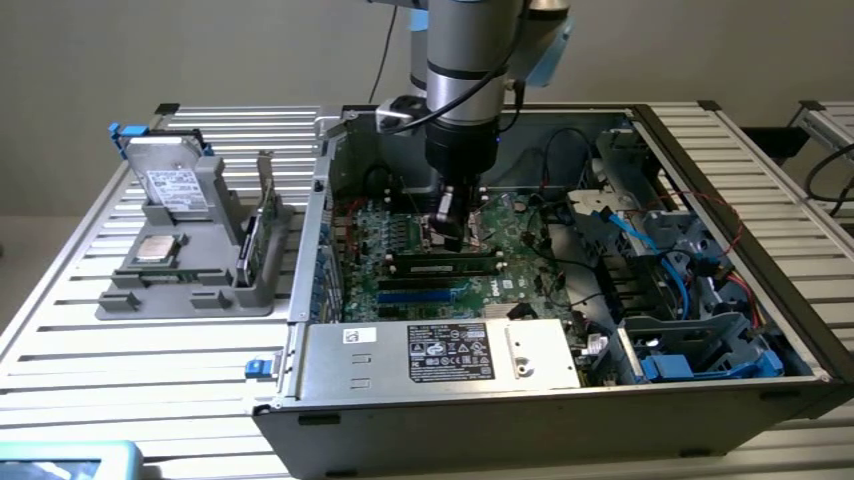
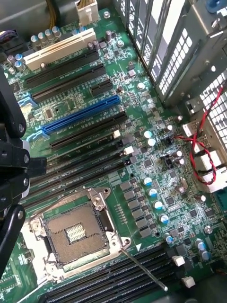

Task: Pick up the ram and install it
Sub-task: 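Press down the ram until it locks into place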

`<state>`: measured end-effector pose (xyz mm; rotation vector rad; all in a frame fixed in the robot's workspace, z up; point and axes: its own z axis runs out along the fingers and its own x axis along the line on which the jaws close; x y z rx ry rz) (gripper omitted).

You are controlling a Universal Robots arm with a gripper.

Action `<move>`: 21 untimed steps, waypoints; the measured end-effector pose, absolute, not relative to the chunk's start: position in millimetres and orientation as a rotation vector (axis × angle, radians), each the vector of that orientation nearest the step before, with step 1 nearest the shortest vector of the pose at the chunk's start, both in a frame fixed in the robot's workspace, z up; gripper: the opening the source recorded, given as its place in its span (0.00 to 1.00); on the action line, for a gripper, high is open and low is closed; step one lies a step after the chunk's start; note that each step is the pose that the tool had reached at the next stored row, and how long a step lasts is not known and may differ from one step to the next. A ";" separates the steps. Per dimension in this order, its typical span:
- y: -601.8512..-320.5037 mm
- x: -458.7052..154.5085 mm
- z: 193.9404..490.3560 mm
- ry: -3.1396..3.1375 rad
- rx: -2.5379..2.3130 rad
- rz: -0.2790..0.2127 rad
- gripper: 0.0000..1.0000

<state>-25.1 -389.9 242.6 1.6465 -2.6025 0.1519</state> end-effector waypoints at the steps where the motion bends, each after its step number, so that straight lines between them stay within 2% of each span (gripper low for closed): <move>1: -389.9 -25.1 242.7 -2.613 1.631 0.153 0.11; 21: -390.0 -25.2 242.7 -2.797 1.305 0.159 0.11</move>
